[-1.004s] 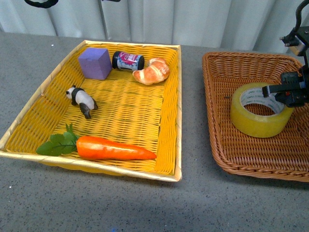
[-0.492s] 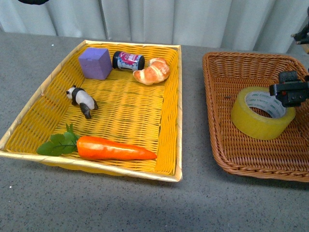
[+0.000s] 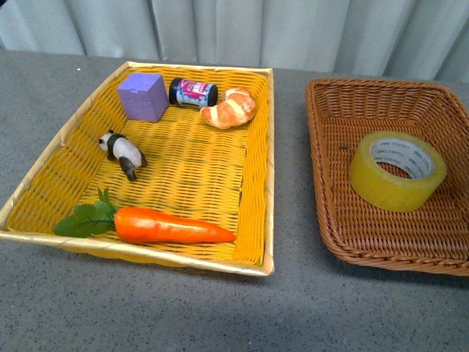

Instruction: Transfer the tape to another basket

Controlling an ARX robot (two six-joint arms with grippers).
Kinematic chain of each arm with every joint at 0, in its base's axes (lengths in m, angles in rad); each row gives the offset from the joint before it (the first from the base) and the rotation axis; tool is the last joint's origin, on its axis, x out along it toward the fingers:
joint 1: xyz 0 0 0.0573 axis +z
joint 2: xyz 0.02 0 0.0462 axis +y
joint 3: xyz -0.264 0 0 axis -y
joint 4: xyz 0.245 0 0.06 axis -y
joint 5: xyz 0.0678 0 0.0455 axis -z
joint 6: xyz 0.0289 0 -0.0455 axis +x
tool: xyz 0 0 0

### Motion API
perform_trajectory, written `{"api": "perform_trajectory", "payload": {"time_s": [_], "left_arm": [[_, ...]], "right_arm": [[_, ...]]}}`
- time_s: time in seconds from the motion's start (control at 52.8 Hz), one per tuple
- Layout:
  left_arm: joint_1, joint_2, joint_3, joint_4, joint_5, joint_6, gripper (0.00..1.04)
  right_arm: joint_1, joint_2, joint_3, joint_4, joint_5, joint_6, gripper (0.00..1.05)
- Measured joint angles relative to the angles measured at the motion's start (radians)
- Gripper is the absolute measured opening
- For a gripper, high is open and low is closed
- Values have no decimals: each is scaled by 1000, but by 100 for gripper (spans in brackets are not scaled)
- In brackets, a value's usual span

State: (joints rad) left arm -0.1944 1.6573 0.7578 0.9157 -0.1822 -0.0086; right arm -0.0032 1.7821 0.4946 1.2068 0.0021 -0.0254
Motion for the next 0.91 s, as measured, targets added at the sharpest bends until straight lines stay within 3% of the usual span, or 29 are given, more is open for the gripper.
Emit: {"api": "perform_trajectory", "payload": {"time_s": [0.133, 0.246, 0.341, 0.682, 0.833, 0.909], "left_arm": [[40, -107, -179, 50, 29, 0, 25], [65, -184, -282, 74, 47, 0, 6], [77, -241, -352, 85, 68, 2, 4], [126, -467, -555, 63, 110, 2, 4], [183, -563, -613, 21, 178, 3, 4], [192, -576, -660, 66, 179, 3, 4]], "right_arm": [[1, -139, -113, 56, 1, 8, 37], [4, -234, -181, -4, -2, 8, 17], [4, -330, -228, -43, 0, 8, 1], [3, -598, -375, -159, -1, 13, 1], [3, -711, -416, -232, 0, 13, 1], [3, -784, -436, -285, 0, 14, 1]]}}
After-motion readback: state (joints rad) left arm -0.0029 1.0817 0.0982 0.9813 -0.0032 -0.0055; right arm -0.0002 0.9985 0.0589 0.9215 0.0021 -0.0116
